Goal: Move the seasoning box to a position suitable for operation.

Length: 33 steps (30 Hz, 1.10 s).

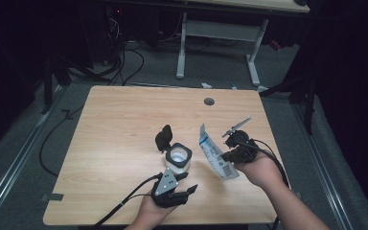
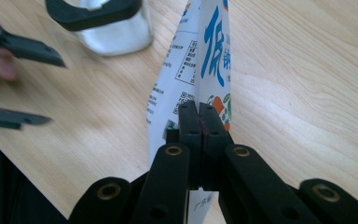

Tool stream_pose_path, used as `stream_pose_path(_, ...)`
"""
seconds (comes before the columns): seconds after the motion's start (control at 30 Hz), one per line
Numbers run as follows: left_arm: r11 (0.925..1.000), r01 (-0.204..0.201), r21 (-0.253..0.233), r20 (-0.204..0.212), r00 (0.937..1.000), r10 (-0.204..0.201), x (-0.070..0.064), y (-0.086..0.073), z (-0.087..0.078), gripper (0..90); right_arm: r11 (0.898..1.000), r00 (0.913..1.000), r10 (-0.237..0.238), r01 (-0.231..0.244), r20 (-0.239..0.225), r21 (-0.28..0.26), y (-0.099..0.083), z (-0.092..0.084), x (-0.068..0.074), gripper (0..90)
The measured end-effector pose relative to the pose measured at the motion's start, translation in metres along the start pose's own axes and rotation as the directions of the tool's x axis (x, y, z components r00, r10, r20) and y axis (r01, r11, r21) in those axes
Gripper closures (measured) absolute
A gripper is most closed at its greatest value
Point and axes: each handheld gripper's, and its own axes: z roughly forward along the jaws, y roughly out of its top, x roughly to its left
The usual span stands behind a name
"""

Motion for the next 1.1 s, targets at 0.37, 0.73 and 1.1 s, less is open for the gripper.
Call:
stream_pose_path(0.37,0.9992,-0.033,-0.022,-0.050,0.9982,0.032,0.024,0.013,-0.029,44.8,0.999,0.9988,0.040,-0.041,0.027,0.024,-0.016,0.008,-0.013,90.0)
stream_pose_path(0.73,0.9925,-0.111,-0.051,-0.152,0.9831,0.102,0.066,0.045,-0.063,43.3,0.997,0.9967,0.075,-0.076,0.032,0.028,-0.031,0.020,-0.023,90.0)
stream_pose_path(1.1,0.9858,-0.073,-0.151,-0.246,0.9687,0.034,0.105,0.073,-0.101,43.2,0.970,0.9903,0.131,-0.119,0.045,-0.212,-0.048,0.014,-0.028,90.0)
